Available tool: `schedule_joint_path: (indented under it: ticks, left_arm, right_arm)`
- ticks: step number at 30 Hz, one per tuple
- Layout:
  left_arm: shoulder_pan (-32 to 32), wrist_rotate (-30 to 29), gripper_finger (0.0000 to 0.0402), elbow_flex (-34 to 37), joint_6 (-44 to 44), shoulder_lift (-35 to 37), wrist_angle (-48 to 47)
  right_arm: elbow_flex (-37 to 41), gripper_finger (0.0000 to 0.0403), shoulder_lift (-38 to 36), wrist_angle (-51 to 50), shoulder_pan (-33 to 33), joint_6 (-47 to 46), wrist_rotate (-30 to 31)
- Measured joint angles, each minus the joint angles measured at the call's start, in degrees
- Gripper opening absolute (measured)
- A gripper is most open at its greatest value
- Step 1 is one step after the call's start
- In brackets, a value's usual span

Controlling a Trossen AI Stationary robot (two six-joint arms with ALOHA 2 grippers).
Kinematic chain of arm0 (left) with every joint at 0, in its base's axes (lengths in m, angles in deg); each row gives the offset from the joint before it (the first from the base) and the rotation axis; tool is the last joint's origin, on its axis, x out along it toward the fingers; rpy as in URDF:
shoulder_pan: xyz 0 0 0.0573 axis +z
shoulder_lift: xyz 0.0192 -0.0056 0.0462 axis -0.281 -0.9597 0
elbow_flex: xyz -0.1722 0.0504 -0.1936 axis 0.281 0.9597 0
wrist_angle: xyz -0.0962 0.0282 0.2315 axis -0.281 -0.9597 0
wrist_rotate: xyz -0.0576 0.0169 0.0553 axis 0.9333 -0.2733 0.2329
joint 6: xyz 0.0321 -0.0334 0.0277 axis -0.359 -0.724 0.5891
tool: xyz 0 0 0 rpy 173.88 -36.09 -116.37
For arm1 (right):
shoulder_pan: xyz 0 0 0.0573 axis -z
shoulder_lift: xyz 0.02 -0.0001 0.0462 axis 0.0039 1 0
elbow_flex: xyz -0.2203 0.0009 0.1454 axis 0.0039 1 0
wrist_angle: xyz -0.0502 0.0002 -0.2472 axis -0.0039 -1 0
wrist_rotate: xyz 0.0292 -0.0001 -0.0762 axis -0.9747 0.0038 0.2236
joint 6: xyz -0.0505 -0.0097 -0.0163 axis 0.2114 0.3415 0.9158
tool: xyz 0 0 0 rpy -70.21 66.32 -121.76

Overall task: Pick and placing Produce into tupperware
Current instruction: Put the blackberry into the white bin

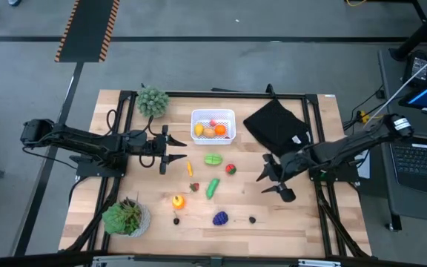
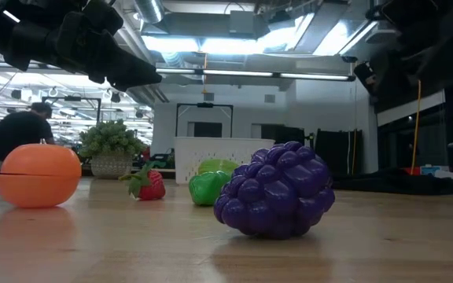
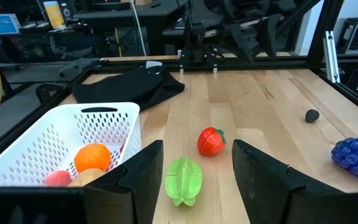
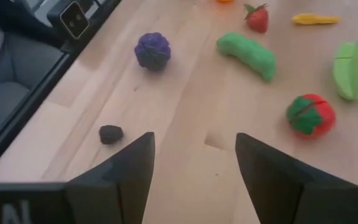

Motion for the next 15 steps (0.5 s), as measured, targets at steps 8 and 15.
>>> schedule_joint_path:
  ticks: [8,15]
  left_arm:
    - [0.00,0.00,0.0184,0.00,-0.06,0.00,-0.02]
    - [0.00,0.00,0.0184,0.00,-0.06,-0.01,-0.07]
  right_arm:
    - [-10.02,0.0227,12.06,-9.58,-5.28,-3.66,3.49]
    - [-17.23,0.0227,20.44,-11.52,-11.50,-7.51,5.37]
